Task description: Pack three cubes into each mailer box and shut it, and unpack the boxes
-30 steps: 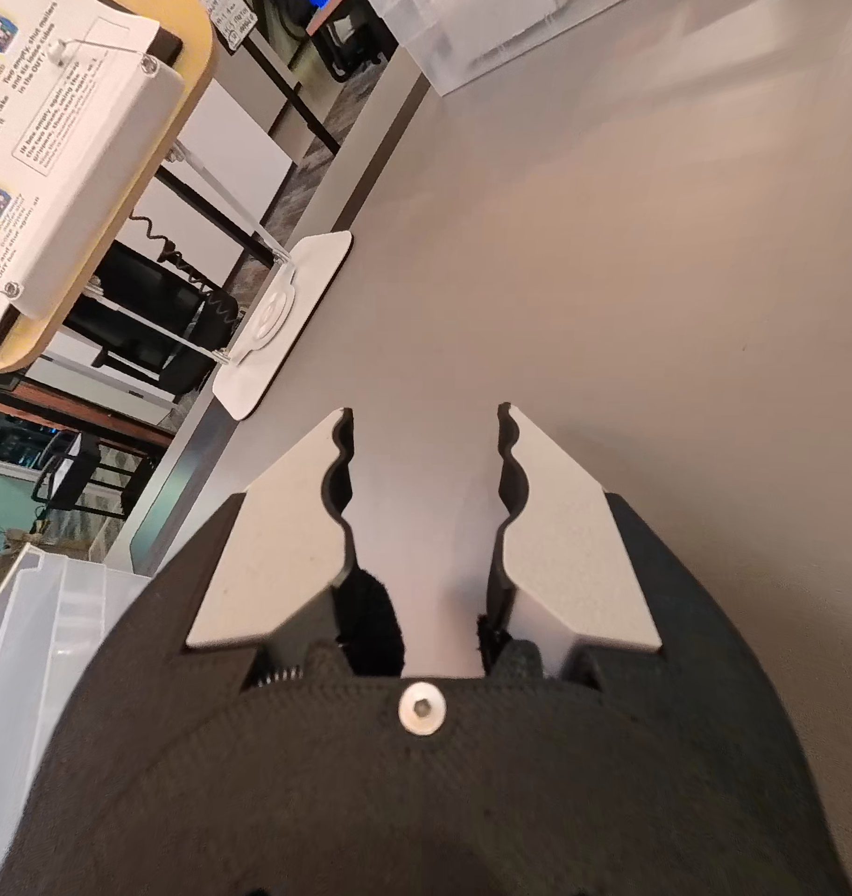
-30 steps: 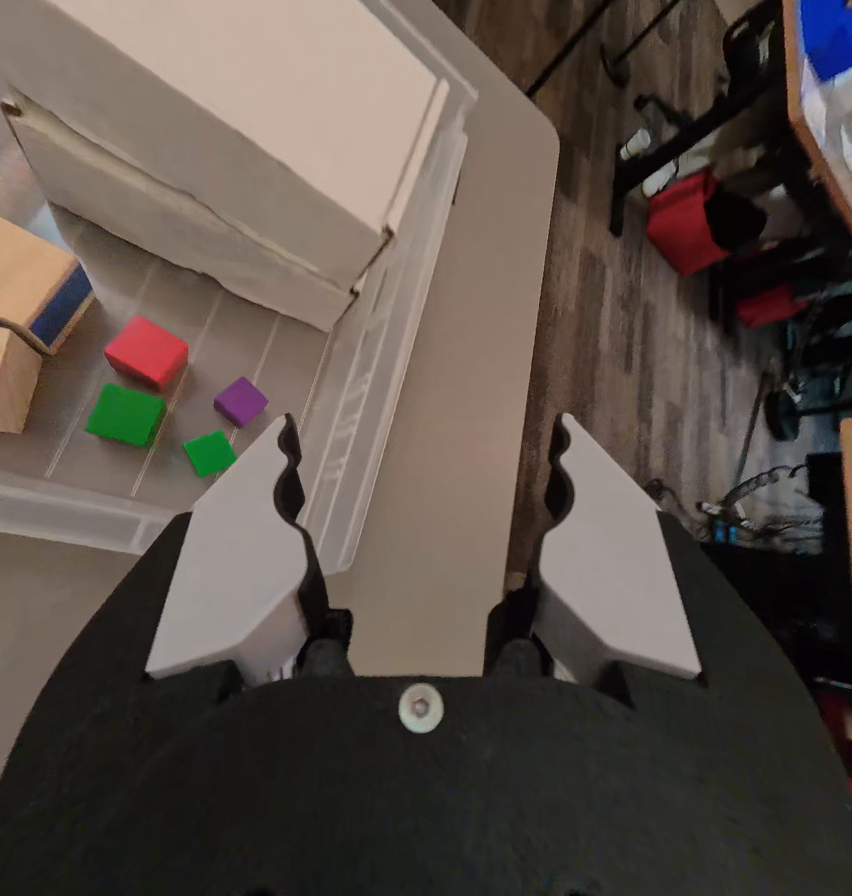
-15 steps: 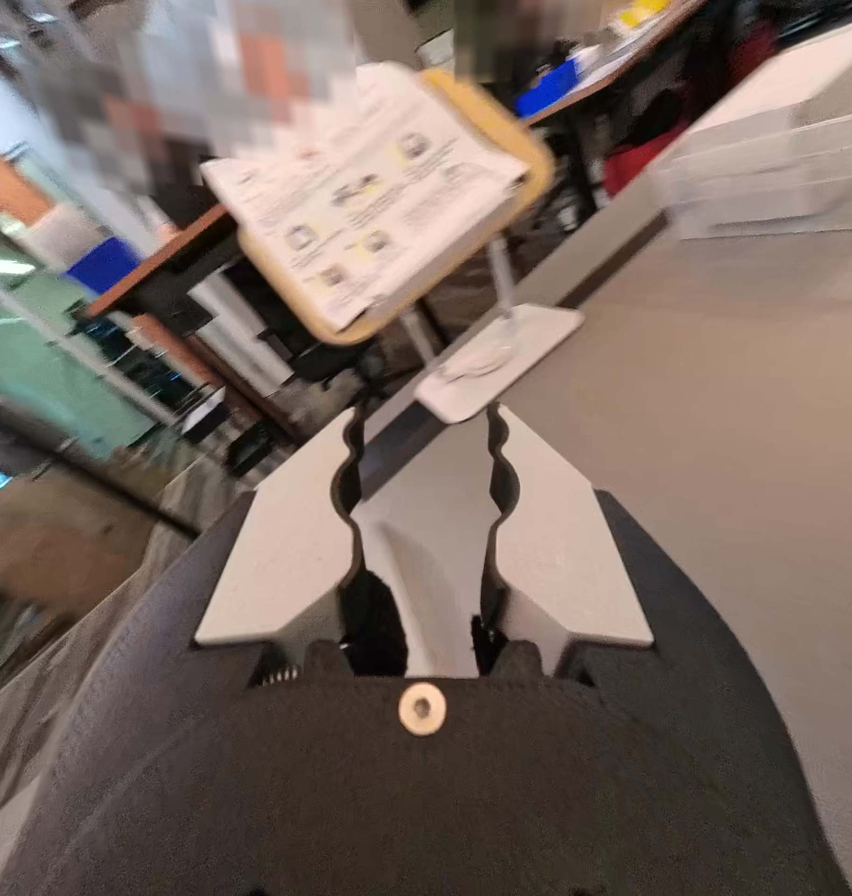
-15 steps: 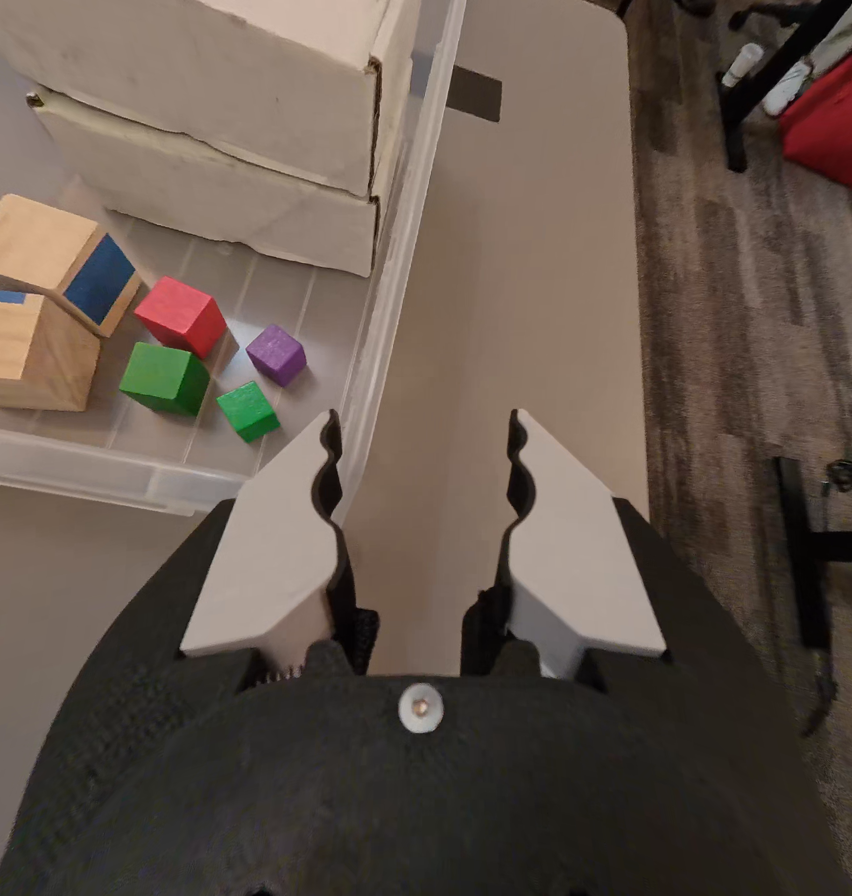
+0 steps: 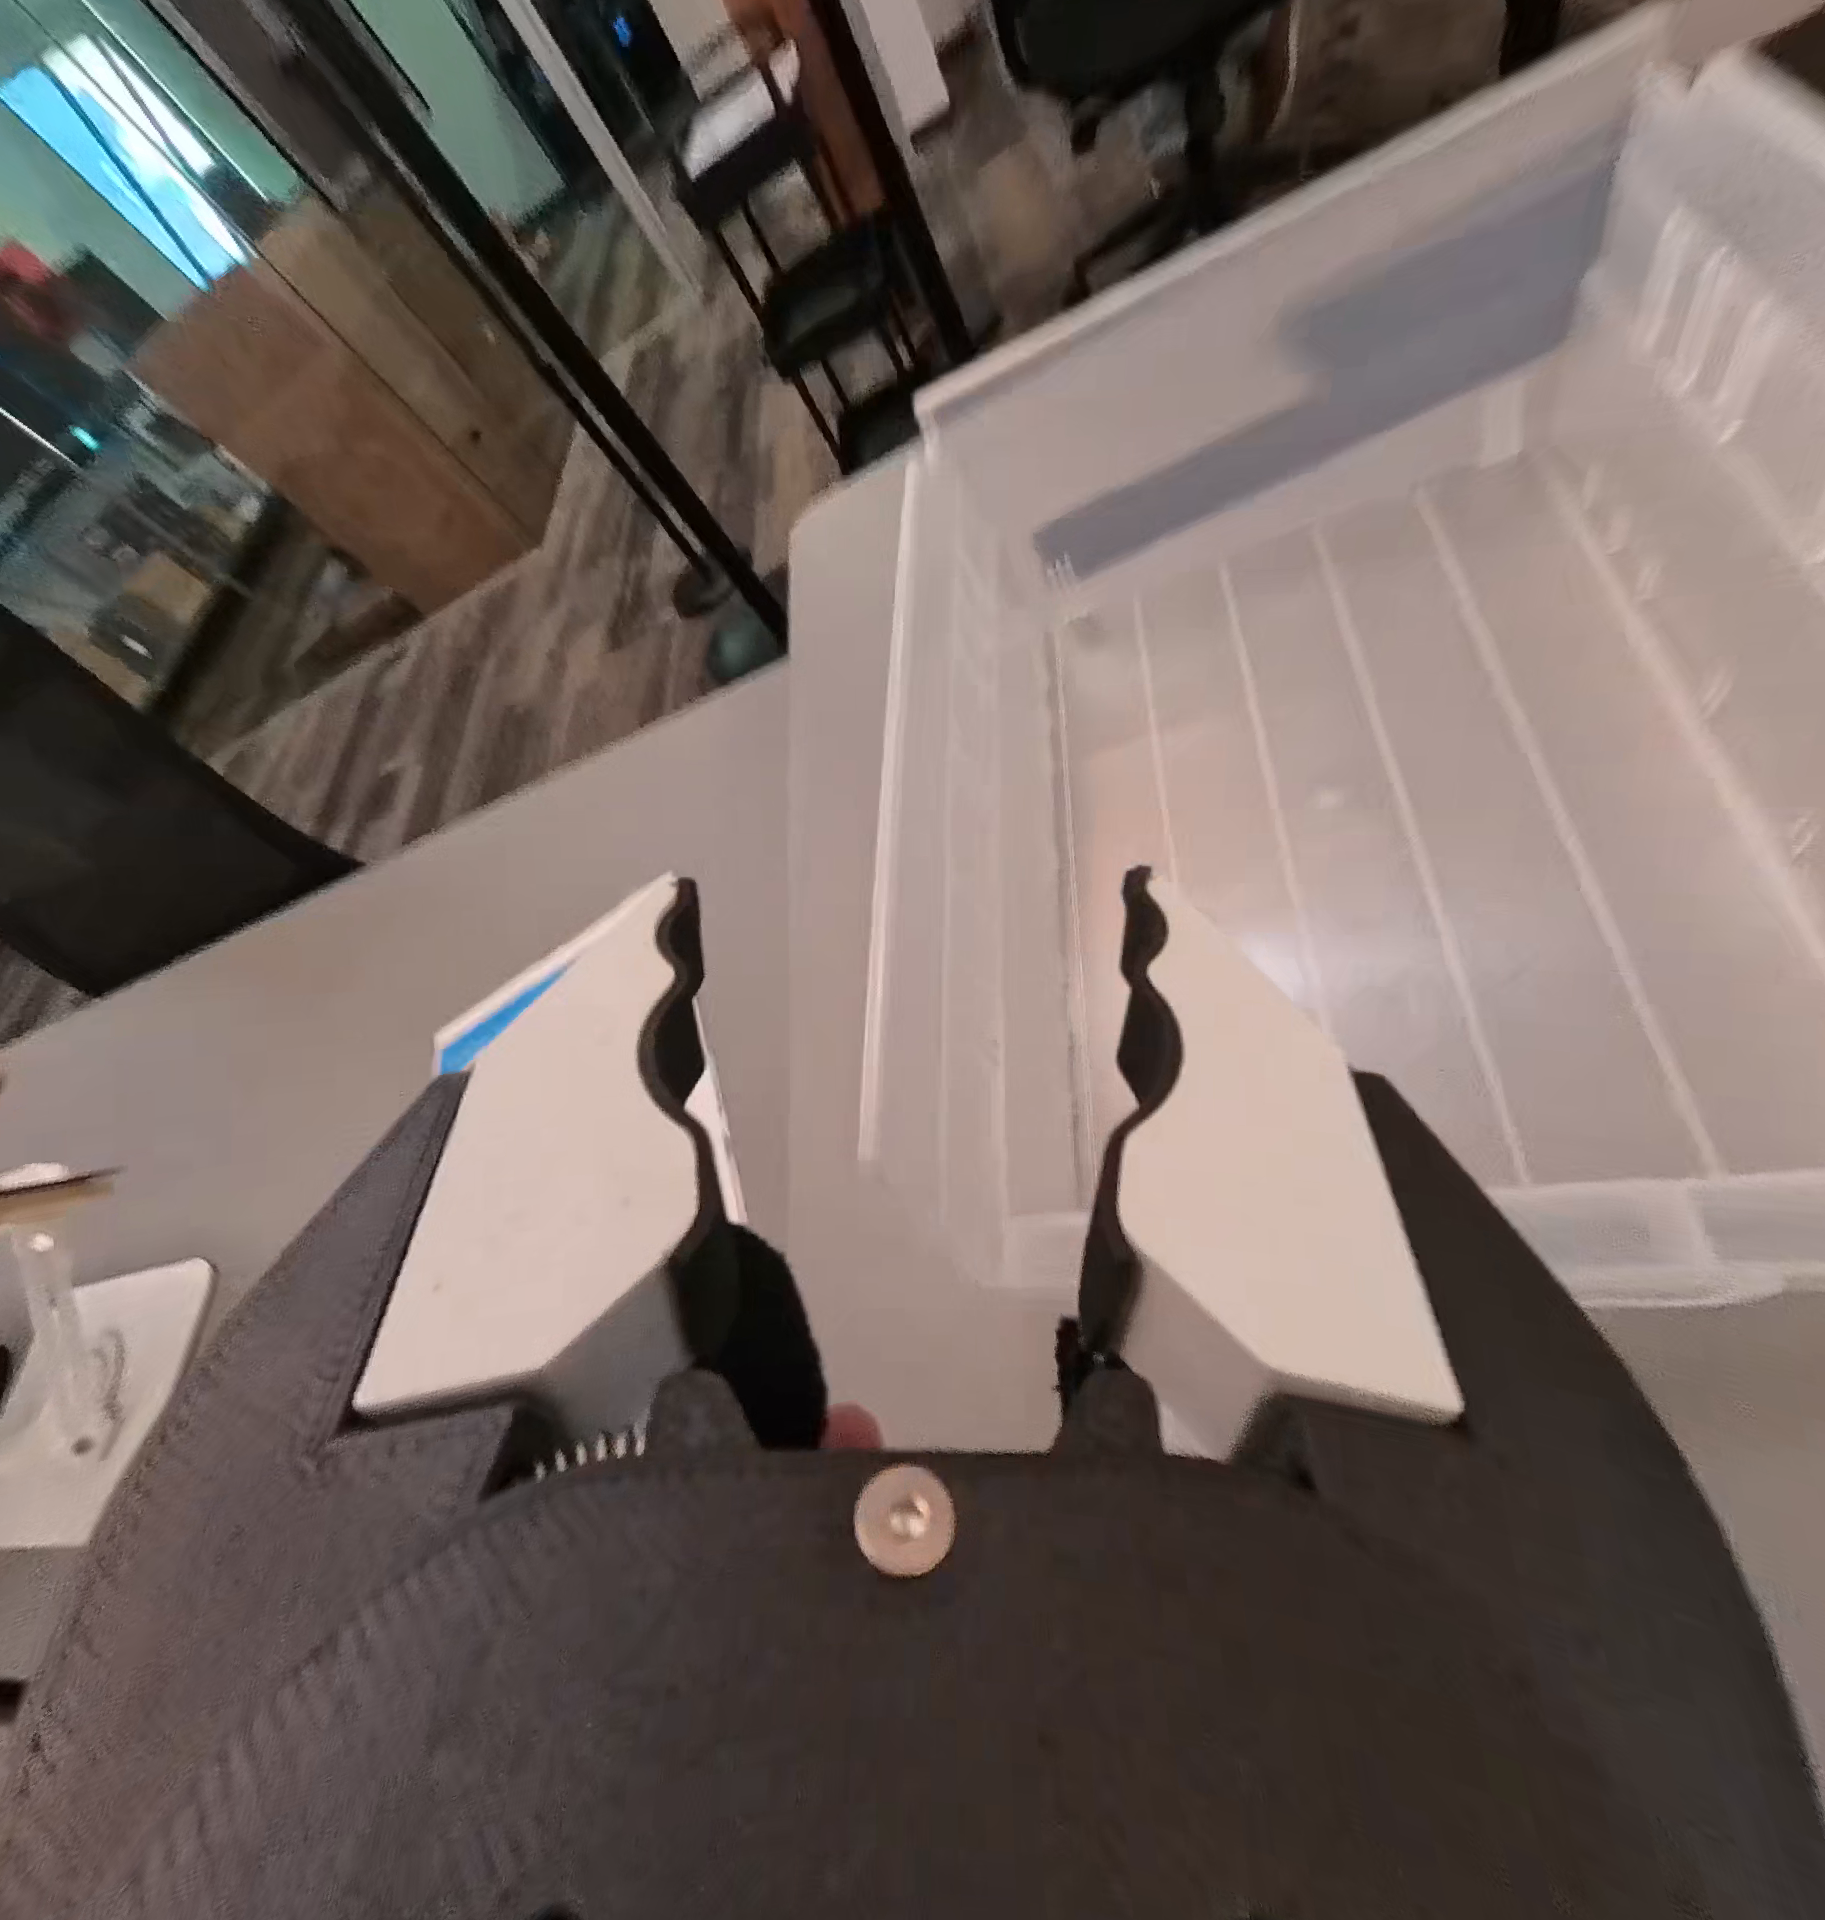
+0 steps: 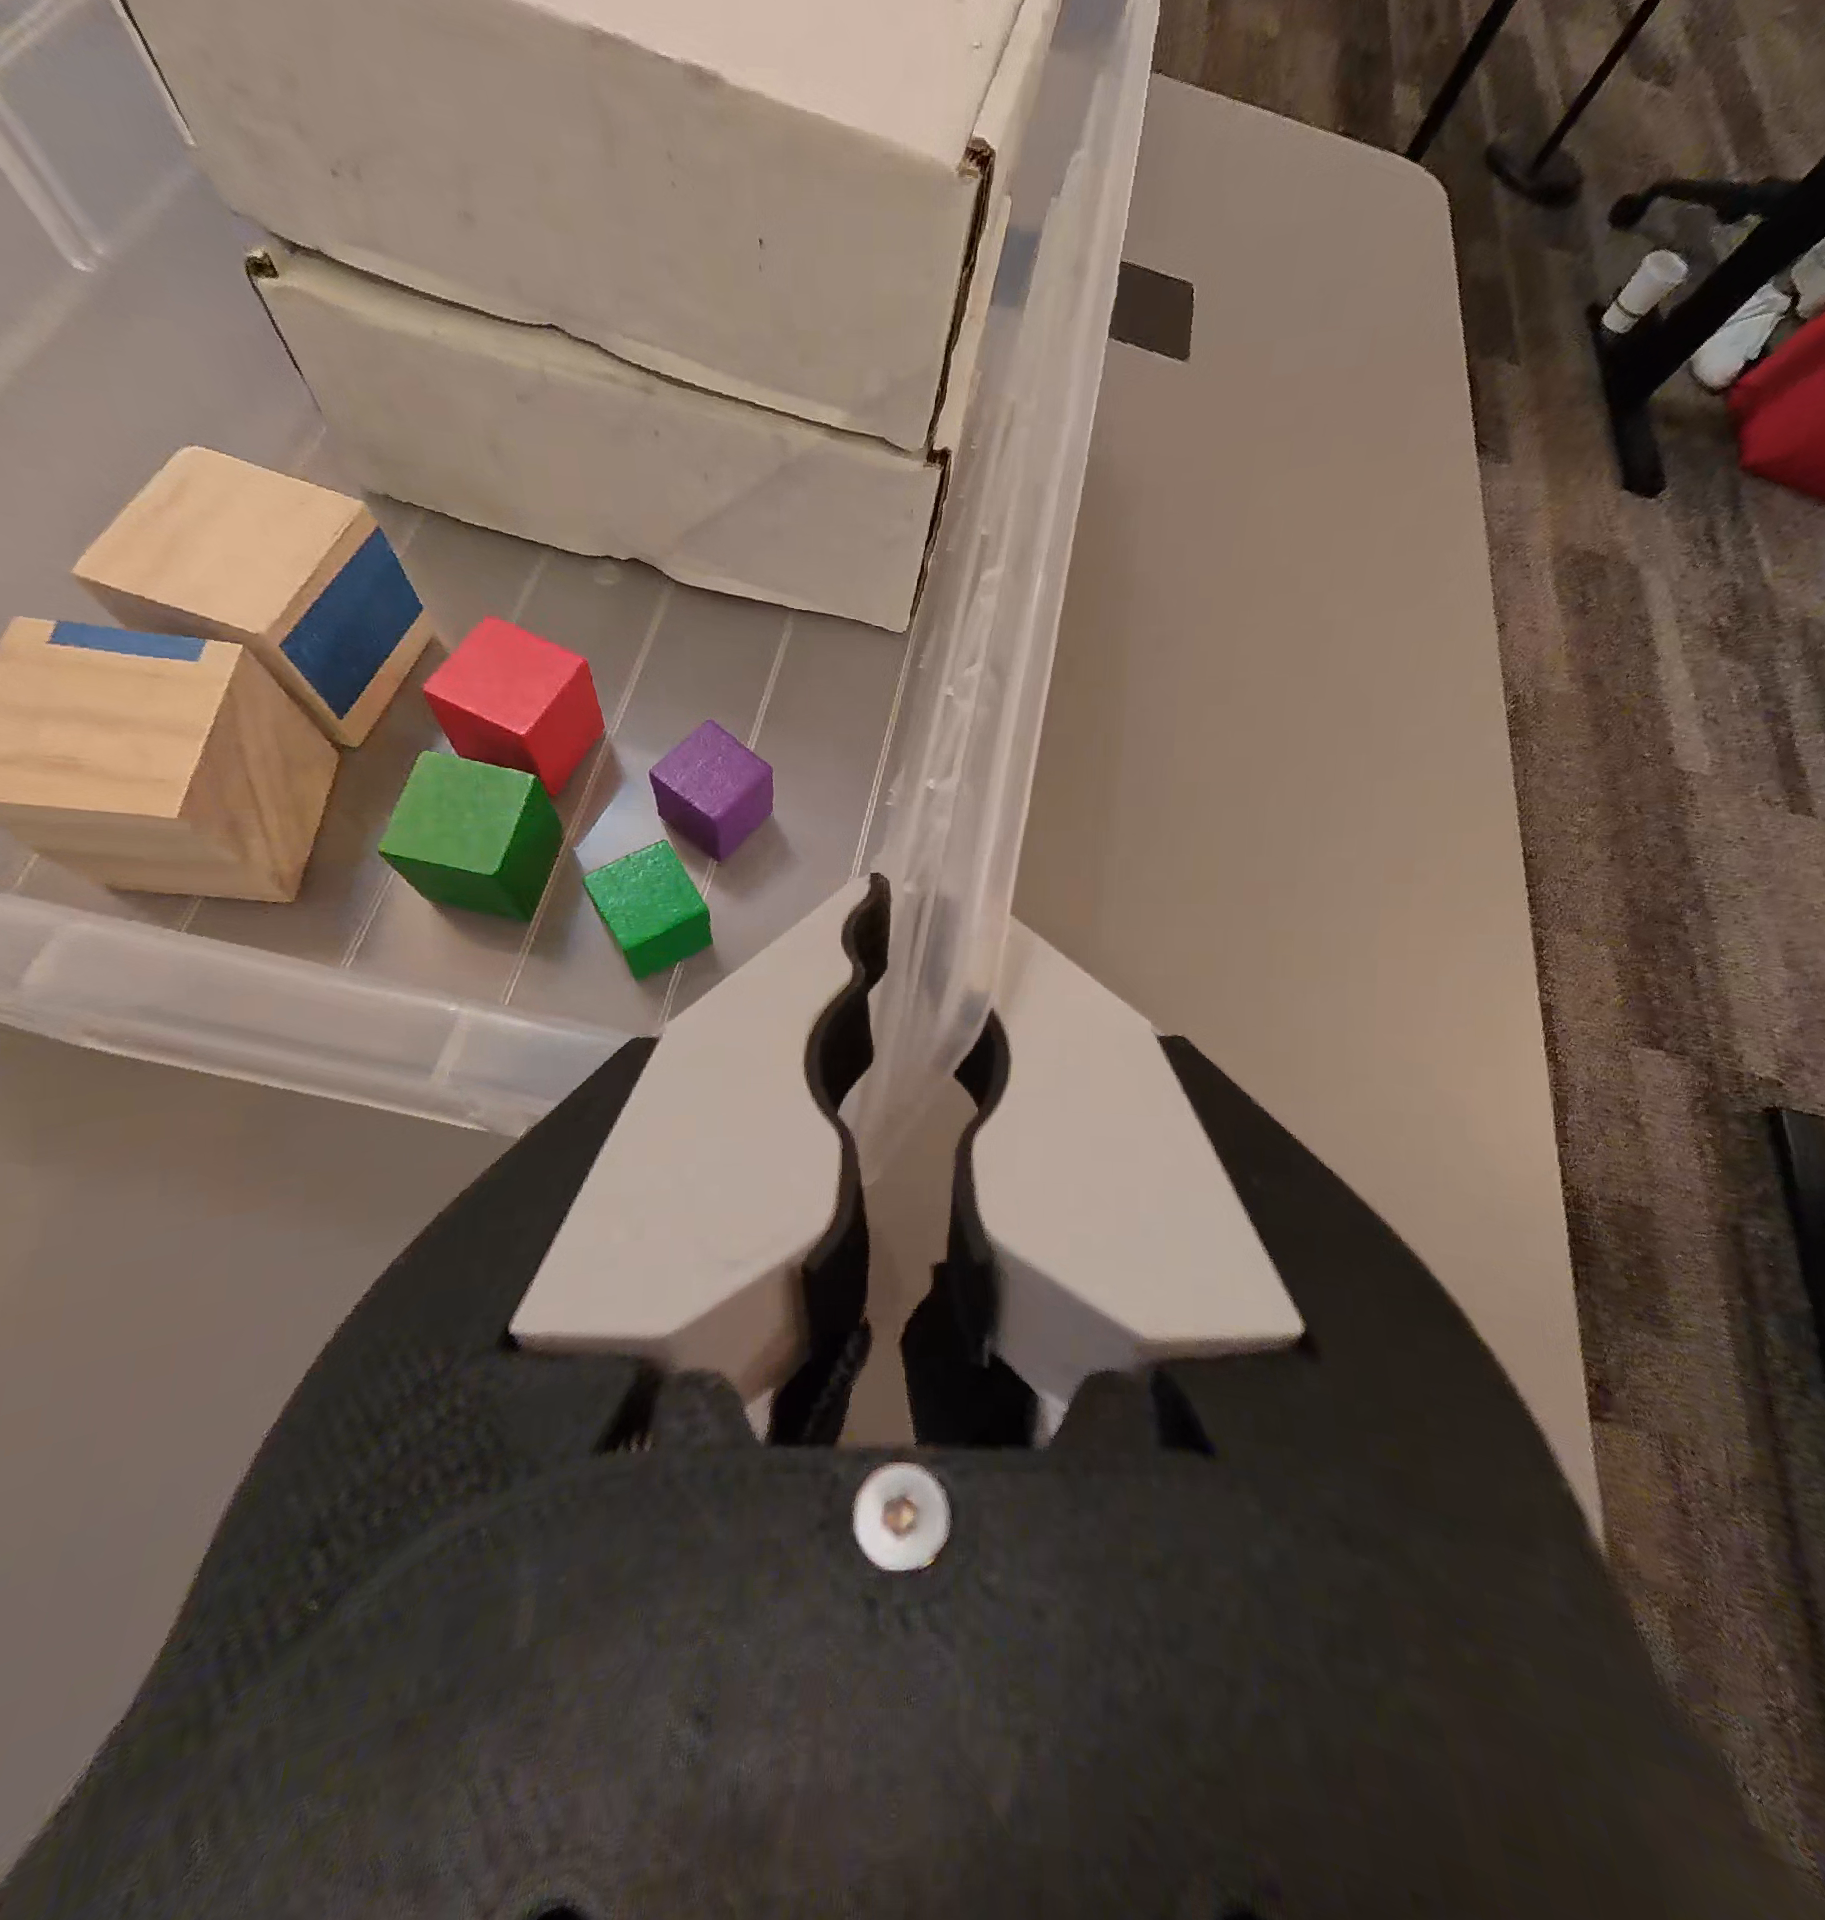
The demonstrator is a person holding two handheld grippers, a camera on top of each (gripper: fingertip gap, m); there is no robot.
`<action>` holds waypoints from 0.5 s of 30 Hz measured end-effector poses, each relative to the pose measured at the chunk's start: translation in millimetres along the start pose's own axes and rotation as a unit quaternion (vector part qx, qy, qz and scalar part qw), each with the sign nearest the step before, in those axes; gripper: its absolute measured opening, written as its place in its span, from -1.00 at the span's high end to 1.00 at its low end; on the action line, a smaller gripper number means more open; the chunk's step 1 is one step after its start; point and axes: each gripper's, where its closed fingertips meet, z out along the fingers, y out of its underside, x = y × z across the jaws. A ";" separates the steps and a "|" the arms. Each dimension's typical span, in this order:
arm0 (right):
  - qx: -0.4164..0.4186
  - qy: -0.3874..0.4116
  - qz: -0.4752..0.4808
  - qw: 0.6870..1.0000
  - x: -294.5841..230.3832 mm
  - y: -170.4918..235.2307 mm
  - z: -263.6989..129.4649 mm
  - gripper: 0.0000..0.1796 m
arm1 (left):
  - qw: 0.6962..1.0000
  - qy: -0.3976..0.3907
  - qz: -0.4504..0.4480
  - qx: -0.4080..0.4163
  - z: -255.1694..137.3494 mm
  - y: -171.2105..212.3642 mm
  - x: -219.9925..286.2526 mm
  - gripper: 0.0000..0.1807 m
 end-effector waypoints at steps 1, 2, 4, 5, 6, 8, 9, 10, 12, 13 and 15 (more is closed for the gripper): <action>0.000 -0.002 0.003 1.000 -1.0 0.1 -0.5 0.95 | 1.000 0.017 -0.007 -0.021 7.0 12.7 2.0 0.06; 0.000 -0.002 0.003 1.000 -2.1 0.1 -1.2 0.95 | 0.999 0.031 -0.018 -0.036 13.5 23.3 4.0 0.05; 0.001 0.002 0.010 1.000 -4.6 0.7 -2.9 0.95 | 0.998 0.048 -0.034 -0.037 24.4 35.6 6.3 0.09; 0.004 0.003 0.016 1.000 -6.6 0.9 -3.9 0.96 | 0.997 0.052 -0.040 -0.045 30.0 42.8 7.0 0.10; 0.007 0.005 0.021 1.000 -9.0 1.1 -5.0 0.96 | 0.996 0.055 -0.041 -0.049 35.2 48.9 7.9 0.11; 0.009 0.006 0.023 1.000 -16.1 1.9 -8.2 0.96 | 0.996 0.071 -0.060 -0.011 39.3 42.8 11.0 0.32; 0.010 0.004 0.025 1.000 -20.4 2.3 -9.9 0.95 | 0.994 0.082 -0.069 -0.011 41.1 43.9 13.6 0.47; 0.011 0.001 0.026 1.000 -24.9 2.6 -11.7 0.95 | 0.993 0.089 -0.076 -0.007 42.4 42.8 14.9 0.64; 0.014 -0.002 0.028 1.000 -33.5 3.1 -14.7 0.95 | 0.994 0.083 -0.070 0.009 45.1 40.6 11.6 0.84; 0.016 -0.003 0.028 0.999 -38.2 3.1 -16.2 0.95 | 0.993 0.090 -0.075 0.013 45.8 39.8 12.2 0.85; 0.020 -0.008 0.031 0.999 -48.3 2.6 -18.6 0.95 | 0.988 0.116 -0.104 0.014 45.0 38.1 15.7 0.91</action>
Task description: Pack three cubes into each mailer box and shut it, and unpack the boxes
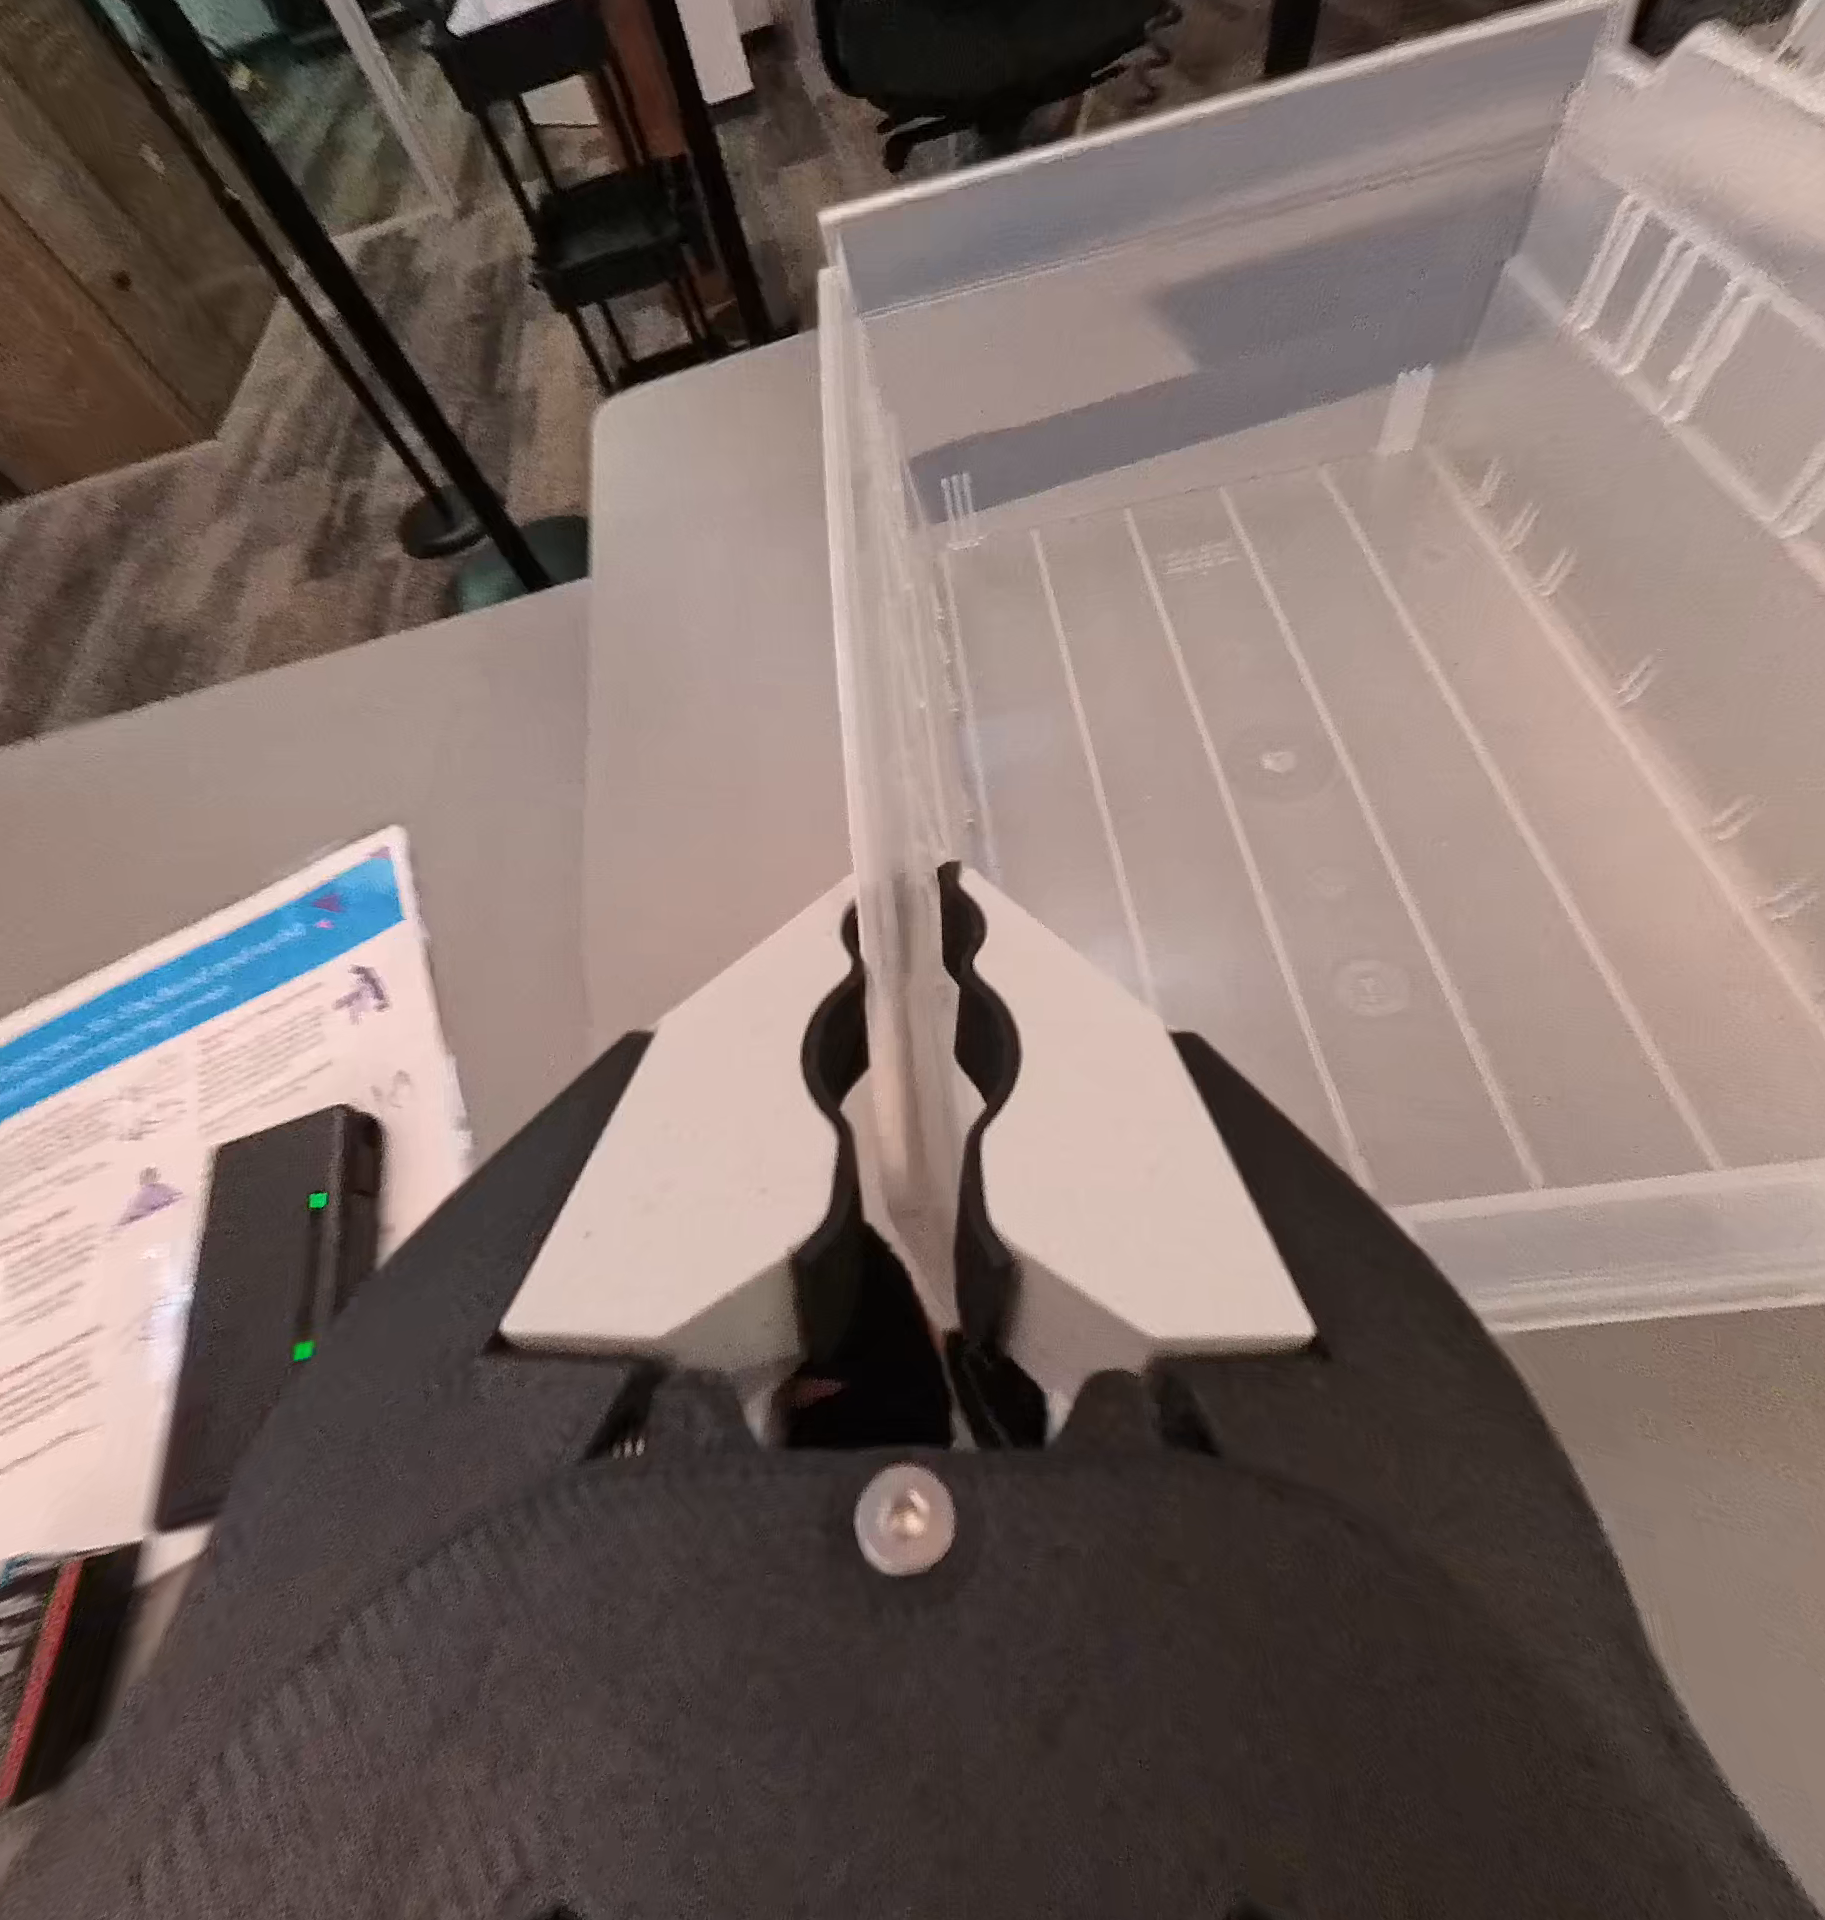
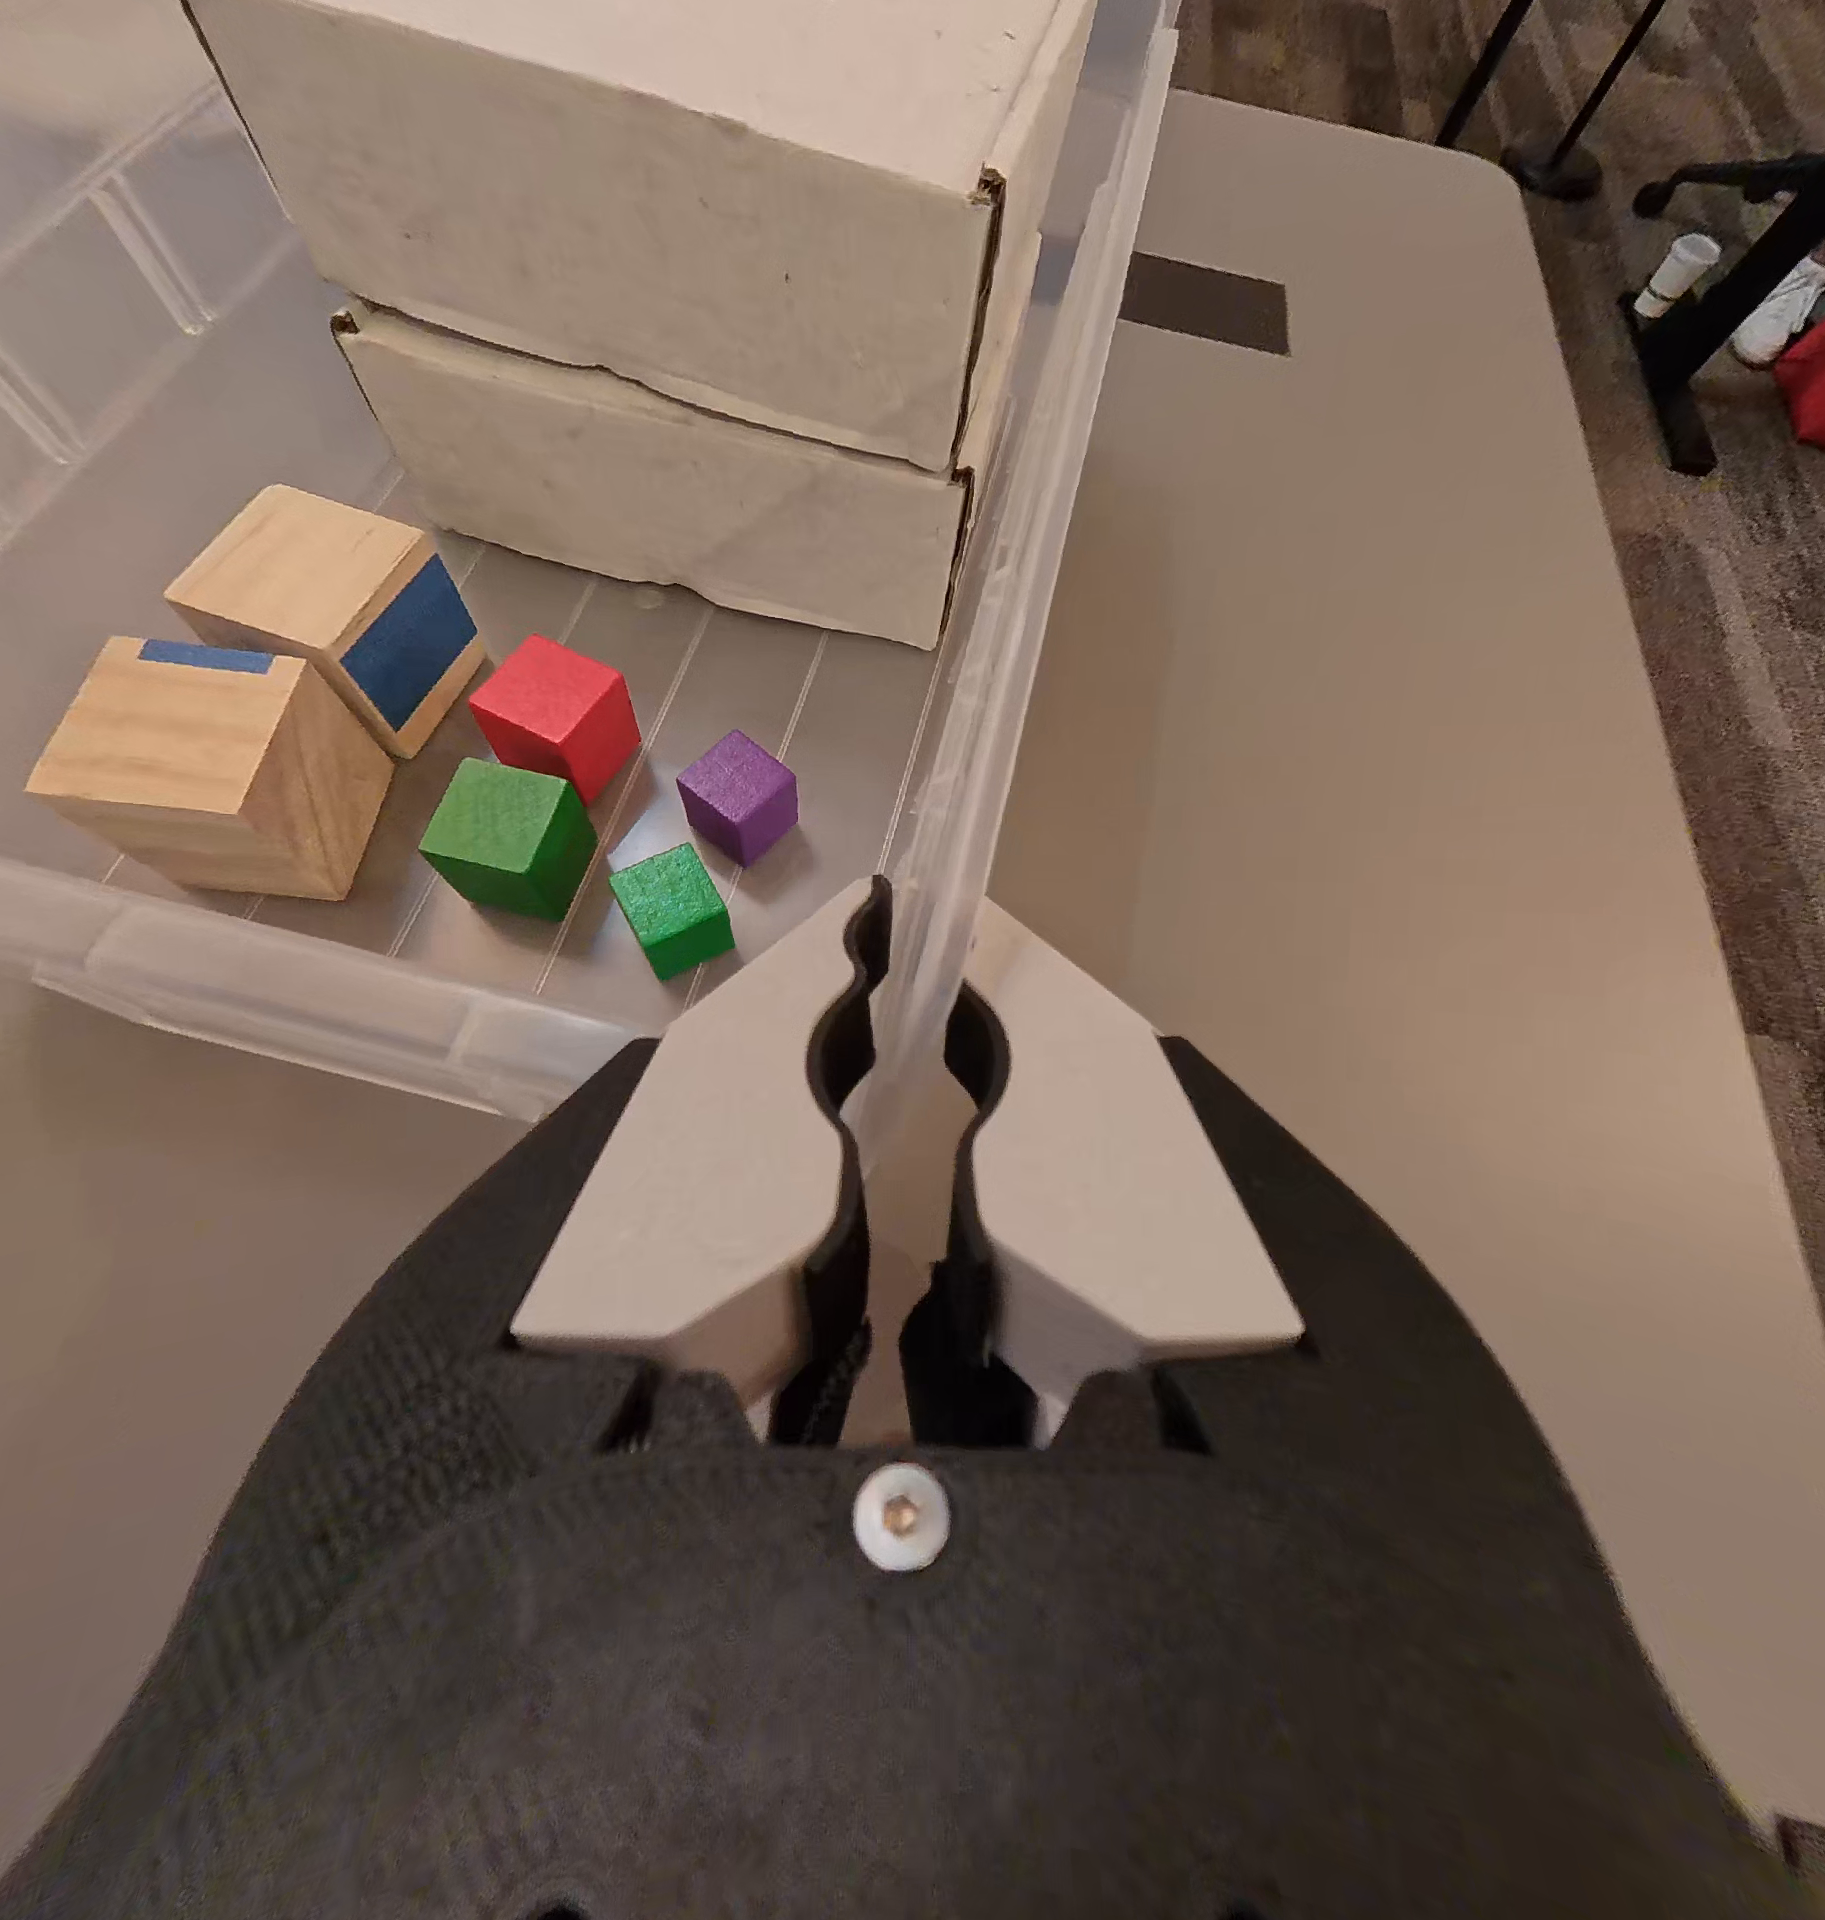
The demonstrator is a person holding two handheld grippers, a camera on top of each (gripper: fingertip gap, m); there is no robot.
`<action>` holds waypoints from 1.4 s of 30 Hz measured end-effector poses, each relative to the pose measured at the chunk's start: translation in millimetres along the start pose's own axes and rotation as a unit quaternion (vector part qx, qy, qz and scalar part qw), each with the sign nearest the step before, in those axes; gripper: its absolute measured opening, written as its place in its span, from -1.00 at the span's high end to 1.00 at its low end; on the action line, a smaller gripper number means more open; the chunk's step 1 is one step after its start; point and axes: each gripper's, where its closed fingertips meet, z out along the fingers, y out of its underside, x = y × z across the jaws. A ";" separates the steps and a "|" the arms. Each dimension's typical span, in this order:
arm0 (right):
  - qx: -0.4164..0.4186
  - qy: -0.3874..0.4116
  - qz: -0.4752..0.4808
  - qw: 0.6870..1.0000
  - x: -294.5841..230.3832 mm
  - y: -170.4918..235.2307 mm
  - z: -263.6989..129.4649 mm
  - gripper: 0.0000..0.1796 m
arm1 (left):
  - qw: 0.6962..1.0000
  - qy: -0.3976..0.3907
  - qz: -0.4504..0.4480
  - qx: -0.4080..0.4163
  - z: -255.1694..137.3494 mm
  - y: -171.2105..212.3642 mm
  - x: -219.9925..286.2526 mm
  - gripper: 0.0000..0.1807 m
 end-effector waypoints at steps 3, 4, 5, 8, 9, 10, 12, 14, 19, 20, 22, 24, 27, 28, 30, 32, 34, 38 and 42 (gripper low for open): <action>0.010 -0.010 0.003 1.000 -18.5 -1.0 -2.6 0.94 | 0.999 0.017 -0.023 0.021 -2.6 -1.8 6.2 0.96; 0.017 -0.013 0.007 1.000 -25.3 -1.8 -3.2 0.94 | 0.999 0.020 -0.030 0.027 -4.4 -1.6 7.8 0.96; 0.022 -0.016 0.009 1.000 -32.5 -2.6 -4.0 0.94 | 0.998 0.030 -0.048 0.032 -6.9 -1.8 10.1 0.97; 0.026 -0.025 0.000 0.999 -56.7 -3.8 -7.0 0.94 | 0.997 0.033 -0.053 0.045 -15.6 -2.4 13.8 0.97; 0.028 -0.029 -0.001 0.999 -65.1 -4.3 -7.8 0.94 | 0.997 0.034 -0.054 0.051 -19.7 -3.5 15.1 0.98; 0.028 -0.033 -0.003 0.999 -73.4 -4.7 -8.7 0.94 | 0.997 0.034 -0.050 0.058 -24.5 -5.1 16.5 0.98; 0.031 -0.042 -0.007 0.999 -90.5 -5.9 -10.4 0.94 | 0.996 0.031 -0.042 0.074 -35.0 -9.4 19.0 0.98; 0.041 -0.052 -0.004 0.998 -108.1 -8.3 -11.2 0.94 | 0.995 0.021 -0.029 0.093 -46.4 -13.1 22.0 0.98; 0.057 -0.075 -0.005 0.996 -153.4 -15.2 -11.1 0.94 | 0.991 0.009 -0.026 0.132 -76.5 -21.6 27.4 0.98; 0.058 -0.081 -0.005 0.995 -162.9 -16.9 -10.3 0.94 | 0.990 0.009 -0.032 0.138 -83.3 -23.0 27.7 0.98; 0.062 -0.093 -0.010 0.994 -183.0 -20.6 -8.5 0.93 | 0.987 0.009 -0.042 0.152 -98.9 -27.4 27.4 0.98; 0.067 -0.102 -0.012 0.992 -202.9 -24.6 -6.2 0.92 | 0.985 0.003 -0.050 0.165 -114.0 -32.4 25.2 0.98; 0.074 -0.116 -0.016 0.990 -234.9 -31.3 -1.8 0.89 | 0.981 -0.006 -0.064 0.182 -134.3 -40.9 21.0 0.98; 0.075 -0.122 -0.020 0.989 -246.5 -33.7 0.1 0.88 | 0.980 -0.009 -0.067 0.187 -140.4 -44.1 19.8 0.98; 0.082 -0.128 -0.030 0.988 -268.5 -39.4 4.7 0.86 | 0.978 -0.012 -0.068 0.198 -150.2 -51.9 18.2 0.98; 0.090 -0.138 -0.034 0.986 -292.8 -45.6 9.9 0.84 | 0.976 -0.013 -0.068 0.209 -157.9 -59.3 17.5 0.98; 0.092 -0.140 -0.045 0.985 -315.4 -51.9 15.1 0.83 | 0.974 -0.014 -0.071 0.214 -164.1 -64.4 17.6 0.98; 0.091 -0.158 -0.055 0.982 -362.0 -63.3 25.3 0.80 | 0.972 -0.011 -0.071 0.224 -173.1 -71.7 17.7 0.98; 0.089 -0.181 -0.059 0.978 -408.6 -74.8 34.8 0.77 | 0.969 -0.010 -0.074 0.234 -179.5 -77.3 14.8 0.98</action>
